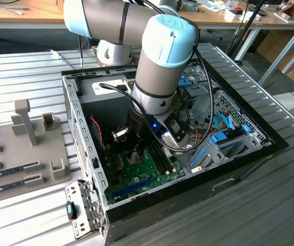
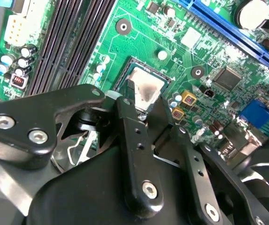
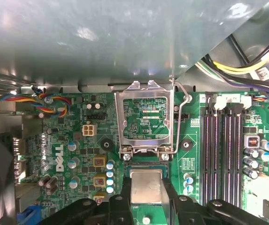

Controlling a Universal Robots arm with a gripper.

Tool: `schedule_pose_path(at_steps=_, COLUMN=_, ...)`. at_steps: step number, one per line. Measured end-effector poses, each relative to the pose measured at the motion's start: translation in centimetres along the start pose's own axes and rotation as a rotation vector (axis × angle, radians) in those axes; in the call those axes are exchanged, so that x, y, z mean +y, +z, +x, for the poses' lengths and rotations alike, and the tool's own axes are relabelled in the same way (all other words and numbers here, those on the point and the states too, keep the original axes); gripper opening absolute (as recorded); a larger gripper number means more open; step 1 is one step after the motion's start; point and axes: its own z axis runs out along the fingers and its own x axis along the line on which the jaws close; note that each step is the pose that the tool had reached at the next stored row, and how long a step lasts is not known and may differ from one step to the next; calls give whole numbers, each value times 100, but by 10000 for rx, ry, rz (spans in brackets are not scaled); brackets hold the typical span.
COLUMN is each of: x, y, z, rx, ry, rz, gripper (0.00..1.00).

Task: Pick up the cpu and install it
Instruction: 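Place the cpu into insertion slot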

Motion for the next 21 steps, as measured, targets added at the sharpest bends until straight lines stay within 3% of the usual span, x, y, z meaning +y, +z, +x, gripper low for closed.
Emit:
schedule_pose_path(at_steps=3, x=4, y=0, z=-2, rx=1, ry=-2, rz=-24, gripper=30)
schedule_pose_path(at_steps=4, x=5, y=-1, z=-14, rx=12, ry=-1, rz=-24, gripper=18)
schedule_pose_path(at_steps=6, x=5, y=-3, z=-83, rx=59, ry=-5, rz=-43, gripper=11)
schedule_pose_path(at_steps=7, x=4, y=-6, z=-123, rx=87, ry=-7, rz=-103, gripper=11)
schedule_pose_path(at_steps=8, x=6, y=-8, z=-219, rx=133, ry=-18, rz=-299, gripper=11)
schedule_pose_path(at_steps=10, x=8, y=-10, z=-295, rx=151, ry=-20, rz=-406, gripper=11)
schedule_pose_path(at_steps=12, x=6, y=-41, z=-371, rx=163, ry=-24, rz=-432, gripper=11)
schedule_pose_path(at_steps=21, x=4, y=-269, z=-496, rx=181, ry=-28, rz=-545, gripper=11)
